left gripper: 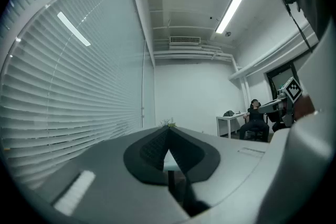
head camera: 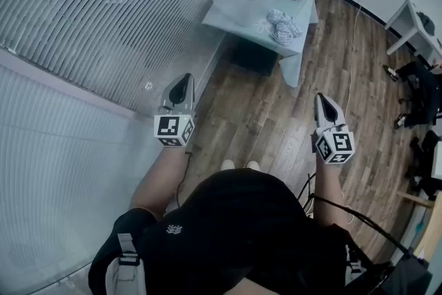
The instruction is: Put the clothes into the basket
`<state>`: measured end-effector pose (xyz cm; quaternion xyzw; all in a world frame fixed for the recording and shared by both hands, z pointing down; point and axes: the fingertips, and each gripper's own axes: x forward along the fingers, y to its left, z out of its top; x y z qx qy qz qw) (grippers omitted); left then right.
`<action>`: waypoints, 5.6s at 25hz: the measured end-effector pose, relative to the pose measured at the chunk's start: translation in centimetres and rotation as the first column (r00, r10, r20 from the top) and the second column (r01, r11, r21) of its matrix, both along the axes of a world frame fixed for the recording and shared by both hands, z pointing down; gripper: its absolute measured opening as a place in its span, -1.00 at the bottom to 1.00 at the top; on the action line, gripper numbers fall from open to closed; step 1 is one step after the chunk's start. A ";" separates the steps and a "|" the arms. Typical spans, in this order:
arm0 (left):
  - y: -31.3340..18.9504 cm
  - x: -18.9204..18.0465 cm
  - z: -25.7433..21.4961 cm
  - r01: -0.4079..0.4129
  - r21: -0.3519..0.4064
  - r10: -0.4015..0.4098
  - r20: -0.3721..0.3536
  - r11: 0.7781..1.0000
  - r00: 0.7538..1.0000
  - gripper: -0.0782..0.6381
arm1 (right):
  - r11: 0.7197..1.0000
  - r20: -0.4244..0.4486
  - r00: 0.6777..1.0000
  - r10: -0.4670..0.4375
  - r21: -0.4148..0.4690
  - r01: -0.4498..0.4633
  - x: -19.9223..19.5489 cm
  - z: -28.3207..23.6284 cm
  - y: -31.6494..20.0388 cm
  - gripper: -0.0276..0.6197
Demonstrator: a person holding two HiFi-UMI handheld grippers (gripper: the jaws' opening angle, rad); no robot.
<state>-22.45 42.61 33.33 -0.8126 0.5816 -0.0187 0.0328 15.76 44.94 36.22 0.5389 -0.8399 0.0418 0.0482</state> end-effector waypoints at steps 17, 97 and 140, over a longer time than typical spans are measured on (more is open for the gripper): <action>1.9 2.2 -0.5 0.059 0.022 -0.059 0.002 0.998 0.998 -0.76 | 0.999 0.077 0.996 -0.048 -0.018 0.050 2.1 1.2 -0.1 -0.91; -59.0 13.7 2.5 0.037 -0.076 -0.036 0.008 0.996 0.999 -0.76 | 0.958 0.142 0.978 -0.155 -0.222 0.184 7.0 13.2 -60.3 -0.91; -65.3 13.4 10.4 -0.060 -0.126 0.071 0.090 0.990 0.993 -0.76 | 0.765 -0.111 0.948 -0.297 -0.622 0.167 1.3 36.9 -56.2 0.51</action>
